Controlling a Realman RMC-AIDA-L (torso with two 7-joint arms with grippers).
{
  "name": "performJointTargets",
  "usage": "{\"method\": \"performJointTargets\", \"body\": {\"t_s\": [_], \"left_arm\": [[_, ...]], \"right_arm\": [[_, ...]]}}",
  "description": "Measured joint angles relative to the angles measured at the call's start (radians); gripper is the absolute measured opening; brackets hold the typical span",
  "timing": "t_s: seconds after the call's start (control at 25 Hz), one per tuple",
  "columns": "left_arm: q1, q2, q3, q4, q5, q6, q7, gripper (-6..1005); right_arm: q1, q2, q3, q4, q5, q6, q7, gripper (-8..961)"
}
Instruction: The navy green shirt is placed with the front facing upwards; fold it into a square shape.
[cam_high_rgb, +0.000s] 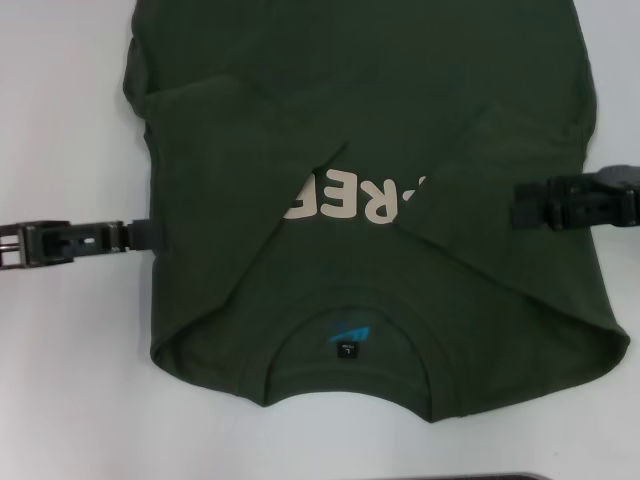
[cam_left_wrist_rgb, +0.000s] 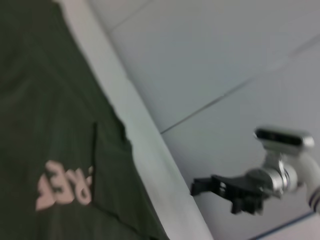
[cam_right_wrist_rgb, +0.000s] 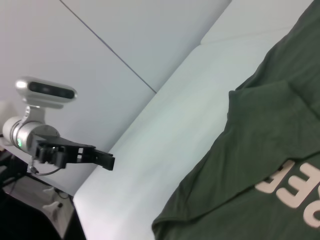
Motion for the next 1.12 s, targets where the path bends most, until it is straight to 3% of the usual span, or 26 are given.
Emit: {"method": "performJointTargets", "body": {"t_s": [0.08,0.12,0.28,0.48,1.12], "left_arm": [[0.003,0.007,-0.002,0.004,0.002,0.0,-0.045,868],[0.013,0.024,-0.008,0.023,0.018,-0.004,-0.137,866],[0.028,0.036,-0.014,0.042,0.077,-0.032,-0.225,857],[0.033,0.028,-0.014,0.094,0.203,-0.107,-0.276,853],[0.025,0.011,-0.005,0.169,0.307,-0.247,-0.29,854]], "right_arm": [[-0.008,-0.001,0.007,0.001,0.0,-0.011,0.016,892],[-0.012,-0.001,0.012,0.001,0.001,-0.013,0.025,887],[-0.025,0.001,0.037,0.001,0.002,-0.013,0.049,870],[-0.039,0.007,0.034,0.004,-0.001,-0.004,0.053,858],[-0.047,0.008,0.059,0.023,-0.002,0.043,0.054,850]]}}
